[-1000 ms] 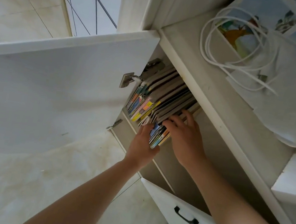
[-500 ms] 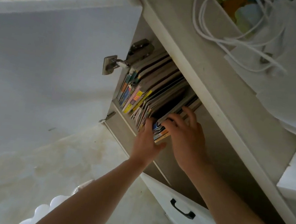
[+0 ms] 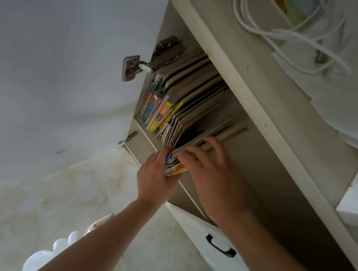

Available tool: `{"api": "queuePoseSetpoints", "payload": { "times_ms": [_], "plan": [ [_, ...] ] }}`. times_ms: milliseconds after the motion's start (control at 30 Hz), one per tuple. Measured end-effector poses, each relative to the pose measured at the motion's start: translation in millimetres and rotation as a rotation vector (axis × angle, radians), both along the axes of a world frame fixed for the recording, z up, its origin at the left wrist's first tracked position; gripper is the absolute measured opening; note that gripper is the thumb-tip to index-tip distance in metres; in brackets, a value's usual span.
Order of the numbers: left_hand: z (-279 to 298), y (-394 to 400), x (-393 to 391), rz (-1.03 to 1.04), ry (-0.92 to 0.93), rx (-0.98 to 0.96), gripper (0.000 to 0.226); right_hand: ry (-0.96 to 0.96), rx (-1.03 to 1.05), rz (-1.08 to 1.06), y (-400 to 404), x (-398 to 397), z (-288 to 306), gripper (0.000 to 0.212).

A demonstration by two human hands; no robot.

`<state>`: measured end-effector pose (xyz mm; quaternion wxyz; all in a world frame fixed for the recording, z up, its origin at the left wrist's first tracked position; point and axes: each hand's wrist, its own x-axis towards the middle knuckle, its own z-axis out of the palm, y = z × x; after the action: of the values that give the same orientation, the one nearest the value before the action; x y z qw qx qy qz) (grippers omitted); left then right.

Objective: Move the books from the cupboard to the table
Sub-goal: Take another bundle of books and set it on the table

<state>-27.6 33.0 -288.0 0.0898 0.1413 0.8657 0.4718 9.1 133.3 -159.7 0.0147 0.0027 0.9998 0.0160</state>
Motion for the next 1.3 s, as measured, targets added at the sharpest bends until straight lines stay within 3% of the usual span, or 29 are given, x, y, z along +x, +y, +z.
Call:
{"api": "queuePoseSetpoints", "payload": {
  "times_ms": [67, 133, 267, 400, 567, 667, 767, 900, 967, 1100, 1300],
  "plan": [
    [-1.3, -24.6, 3.8, 0.011, -0.009, -0.01, 0.049, -0.002, -0.085, 0.025, -12.9, 2.6, -7.7, 0.056],
    [-1.8, -44.7, 5.9, 0.031, -0.049, 0.039, 0.048, -0.031, -0.158, -0.011, -21.2, 2.3, -14.4, 0.076],
    [-7.5, -64.2, 7.1, 0.018, -0.097, 0.14, 0.048, -0.145, -0.097, -0.196, 1.1, -9.8, -11.7, 0.097],
    [-17.2, -68.7, 5.1, -0.065, -0.11, 0.164, 0.051, -0.205, 0.109, -0.077, 22.8, -29.3, -12.4, 0.082],
    [-18.7, -74.0, 1.2, -0.188, -0.131, 0.198, 0.064, -0.219, 0.086, 0.031, 27.9, -37.3, -13.9, 0.049],
    [-25.1, -74.4, -0.3, -0.187, -0.187, 0.228, 0.067, -0.182, 0.056, 0.067, 30.0, -33.5, -17.2, 0.048],
    [-35.9, -82.0, -2.6, -0.139, -0.197, 0.338, 0.053, -0.145, -0.155, 0.07, 29.3, -30.0, -23.0, 0.06],
    [-41.4, -98.6, -9.9, -0.116, -0.252, 0.439, 0.048, -0.102, -0.737, -0.27, 30.7, -22.4, -32.0, 0.106],
    [-46.5, -103.1, -13.1, -0.133, -0.249, 0.459, 0.046, -0.197, -0.922, -0.39, 34.4, -19.1, -49.1, 0.116],
    [-58.9, -106.5, -12.2, -0.115, -0.324, 0.468, 0.044, -0.238, -1.082, -0.467, 42.0, -18.9, -90.3, 0.11],
    [-71.7, -108.1, -1.7, 0.036, -0.424, 0.366, 0.046, -0.153, -0.955, -0.447, 42.1, -22.6, -108.5, 0.081]
  ]
}}
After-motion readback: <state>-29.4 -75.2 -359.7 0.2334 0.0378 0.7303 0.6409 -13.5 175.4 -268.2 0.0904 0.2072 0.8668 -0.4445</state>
